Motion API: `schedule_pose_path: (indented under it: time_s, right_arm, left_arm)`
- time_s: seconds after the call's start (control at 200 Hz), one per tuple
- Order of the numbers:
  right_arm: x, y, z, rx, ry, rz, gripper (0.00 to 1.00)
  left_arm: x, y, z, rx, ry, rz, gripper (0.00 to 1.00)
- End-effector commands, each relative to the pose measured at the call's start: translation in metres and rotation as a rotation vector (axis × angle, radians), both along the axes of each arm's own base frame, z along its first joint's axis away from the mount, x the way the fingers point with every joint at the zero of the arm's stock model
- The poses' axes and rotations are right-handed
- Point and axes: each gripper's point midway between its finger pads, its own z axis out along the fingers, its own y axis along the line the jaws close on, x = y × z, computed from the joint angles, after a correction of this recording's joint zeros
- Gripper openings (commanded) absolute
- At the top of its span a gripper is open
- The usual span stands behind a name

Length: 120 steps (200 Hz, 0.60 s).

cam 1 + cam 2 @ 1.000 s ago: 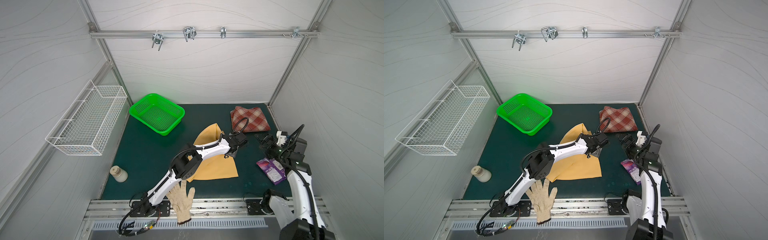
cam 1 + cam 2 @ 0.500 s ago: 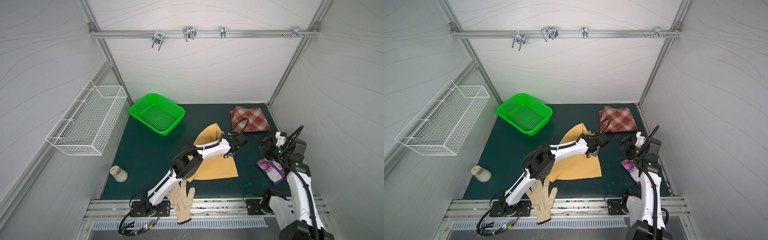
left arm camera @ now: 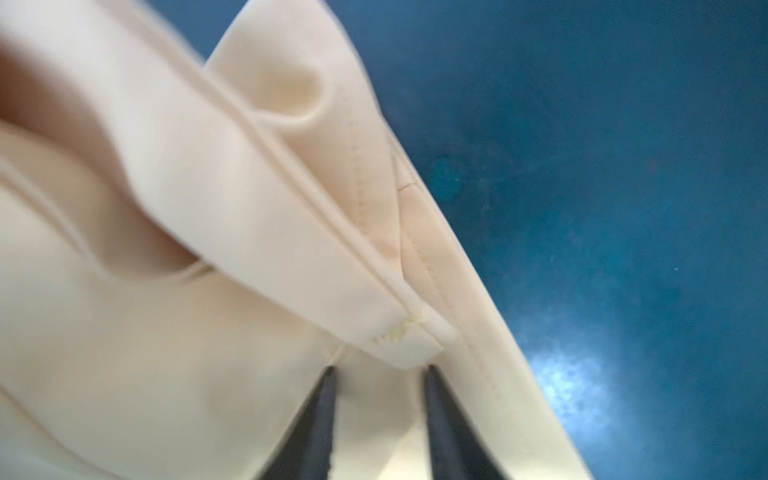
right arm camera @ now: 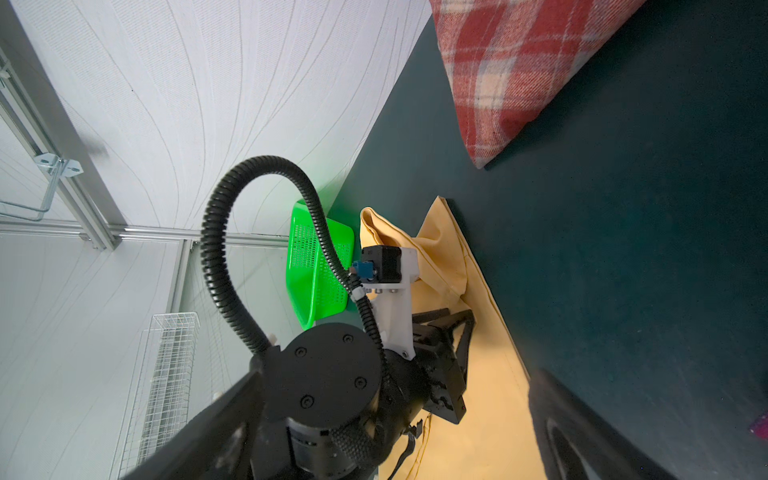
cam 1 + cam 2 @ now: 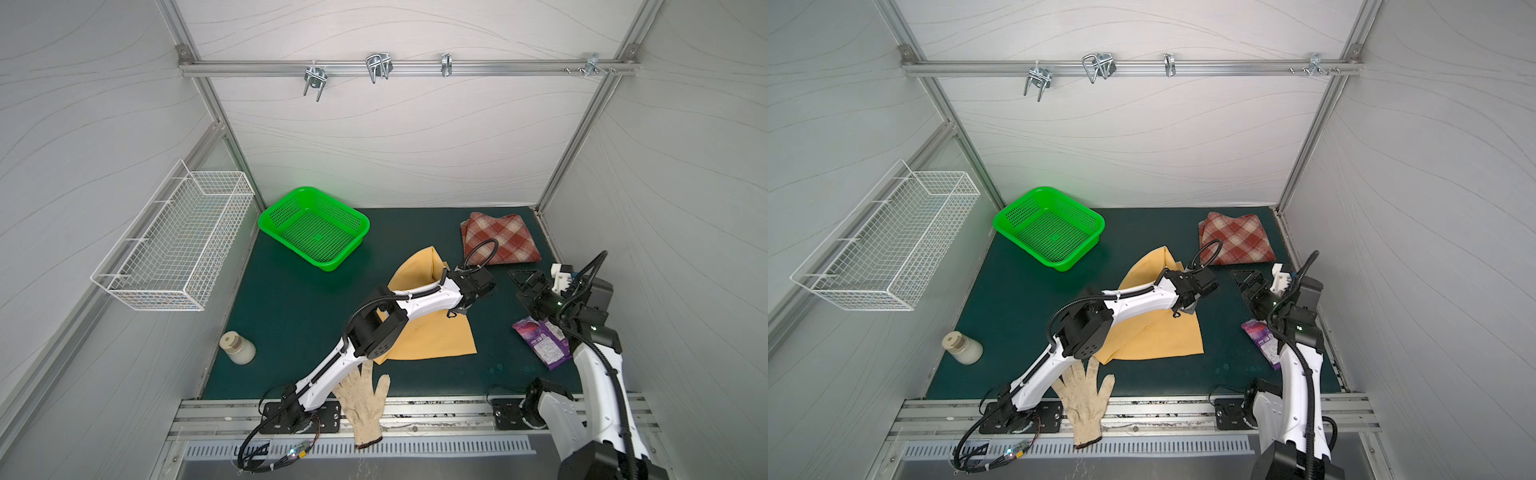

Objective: Fold and stack the skirts

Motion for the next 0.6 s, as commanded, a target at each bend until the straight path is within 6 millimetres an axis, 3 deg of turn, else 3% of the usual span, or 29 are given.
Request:
schedule_pose_path:
  time_s: [0.0,0.115,0.33,0.595]
  right_arm:
    - [-0.003,0.001,0.000,-0.005,-0.013,0.016,0.99]
    - [-0.003,0.002,-0.001,-0.002,-0.010,0.019,0.99]
    - [-0.003,0.006,0.000,0.007,-0.025,0.043,0.99]
    - [0.001,0.019,-0.010,0.002,-0.014,0.090,0.99]
  left_arm:
    - [0.006,-0.001,0.008,0.007,-0.036,0.017,0.19]
    - [0.007,-0.001,0.014,0.000,-0.045,0.014,0.05]
    - [0.006,0.002,0.026,-0.018,-0.042,0.021,0.00]
    - [0.016,0.023,0.063,-0.216,-0.020,0.090,0.00]
